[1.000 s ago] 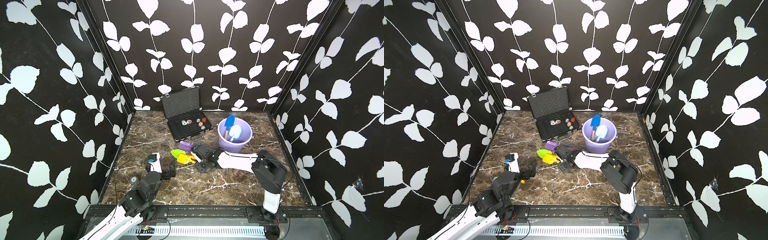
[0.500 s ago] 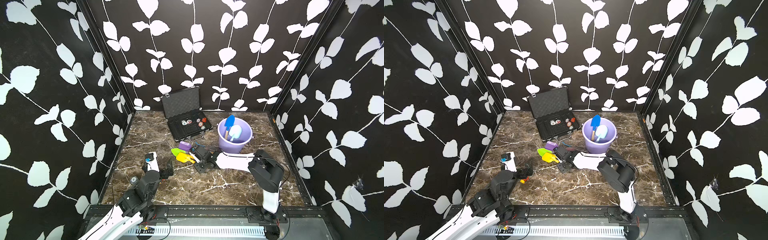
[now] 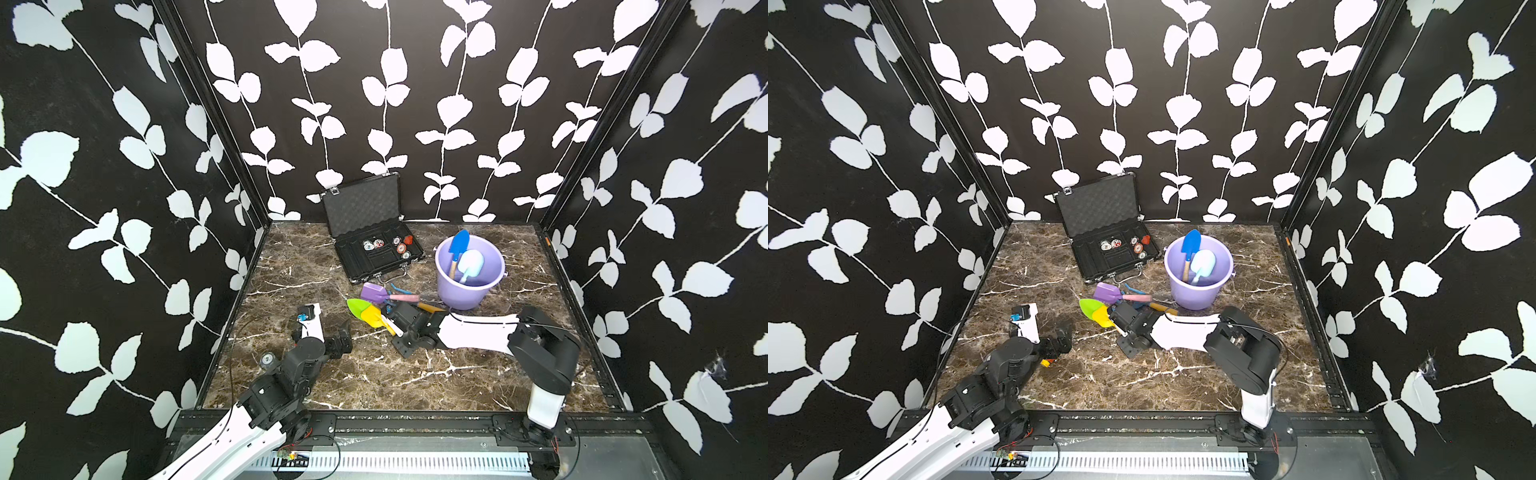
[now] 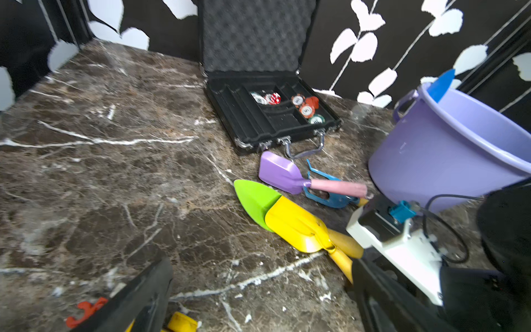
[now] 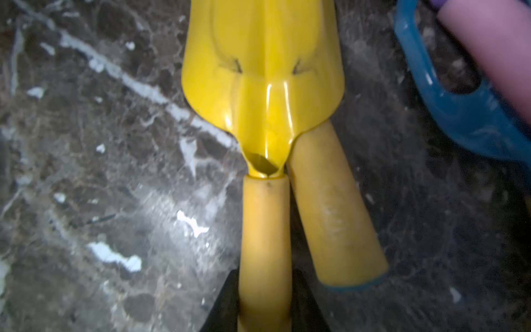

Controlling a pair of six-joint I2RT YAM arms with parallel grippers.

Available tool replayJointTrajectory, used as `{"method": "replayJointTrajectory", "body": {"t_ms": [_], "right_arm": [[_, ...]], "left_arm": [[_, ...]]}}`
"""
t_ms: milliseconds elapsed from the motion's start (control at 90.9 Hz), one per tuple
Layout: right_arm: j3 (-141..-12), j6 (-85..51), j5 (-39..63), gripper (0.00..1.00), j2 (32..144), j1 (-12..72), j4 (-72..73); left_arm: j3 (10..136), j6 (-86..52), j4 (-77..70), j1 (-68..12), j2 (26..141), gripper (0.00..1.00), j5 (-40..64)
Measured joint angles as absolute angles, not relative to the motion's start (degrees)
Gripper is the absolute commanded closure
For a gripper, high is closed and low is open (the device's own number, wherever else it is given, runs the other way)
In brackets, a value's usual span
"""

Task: Organize the gardening tools
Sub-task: Pick up the gardening tool from the center of the board.

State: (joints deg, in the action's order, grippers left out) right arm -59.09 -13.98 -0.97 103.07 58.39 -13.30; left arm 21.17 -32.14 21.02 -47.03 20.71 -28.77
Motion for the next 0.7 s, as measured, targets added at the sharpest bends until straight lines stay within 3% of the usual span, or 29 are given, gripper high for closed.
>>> {"method": "replayJointTrajectory", "body": {"t_ms": [704], "right_arm": [[-39.72,-16.56,-9.32,1.00,74.67,59.27,-1.58]], "left_arm": [[22.13,-32.49,10.68,-47.03,29.85,0.01,-19.88]]}}
